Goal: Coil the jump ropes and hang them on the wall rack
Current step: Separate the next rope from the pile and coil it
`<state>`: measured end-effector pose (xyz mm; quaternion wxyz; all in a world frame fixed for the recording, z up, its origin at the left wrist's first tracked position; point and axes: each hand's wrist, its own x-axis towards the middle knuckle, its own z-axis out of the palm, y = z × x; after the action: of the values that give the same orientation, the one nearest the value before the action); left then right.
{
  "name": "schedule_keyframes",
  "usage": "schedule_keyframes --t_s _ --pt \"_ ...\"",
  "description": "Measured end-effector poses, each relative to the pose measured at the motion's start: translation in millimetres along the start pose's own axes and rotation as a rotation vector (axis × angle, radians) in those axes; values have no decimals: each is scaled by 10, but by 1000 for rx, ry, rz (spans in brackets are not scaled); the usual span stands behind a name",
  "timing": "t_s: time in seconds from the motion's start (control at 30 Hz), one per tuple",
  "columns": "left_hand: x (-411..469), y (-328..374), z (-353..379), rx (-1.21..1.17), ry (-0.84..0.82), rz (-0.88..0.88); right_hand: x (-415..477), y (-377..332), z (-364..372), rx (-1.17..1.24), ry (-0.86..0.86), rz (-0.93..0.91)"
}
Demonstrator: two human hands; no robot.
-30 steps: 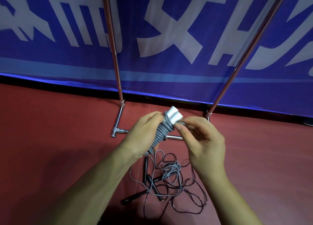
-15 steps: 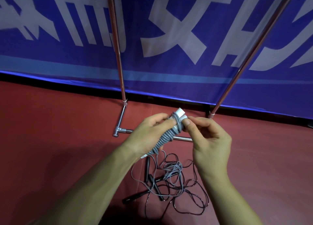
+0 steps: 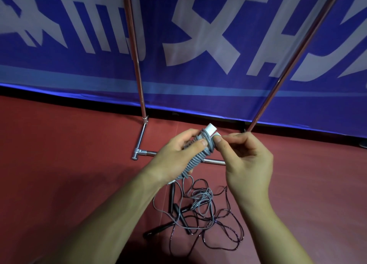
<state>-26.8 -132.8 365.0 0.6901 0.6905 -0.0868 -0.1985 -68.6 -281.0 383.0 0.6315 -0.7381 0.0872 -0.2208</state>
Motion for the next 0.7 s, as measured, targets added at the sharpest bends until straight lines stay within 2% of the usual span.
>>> schedule_keyframes --t_s 0.27,0.4,0.7 --pt "-3 -6 -16 111 26 48 -22 26 16 -145 -9 28" --pt "15 -77 -34 117 43 26 14 74 17 -108 -59 48" --pt "21 -111 -115 176 -8 -37 -8 162 12 -163 -181 -100"
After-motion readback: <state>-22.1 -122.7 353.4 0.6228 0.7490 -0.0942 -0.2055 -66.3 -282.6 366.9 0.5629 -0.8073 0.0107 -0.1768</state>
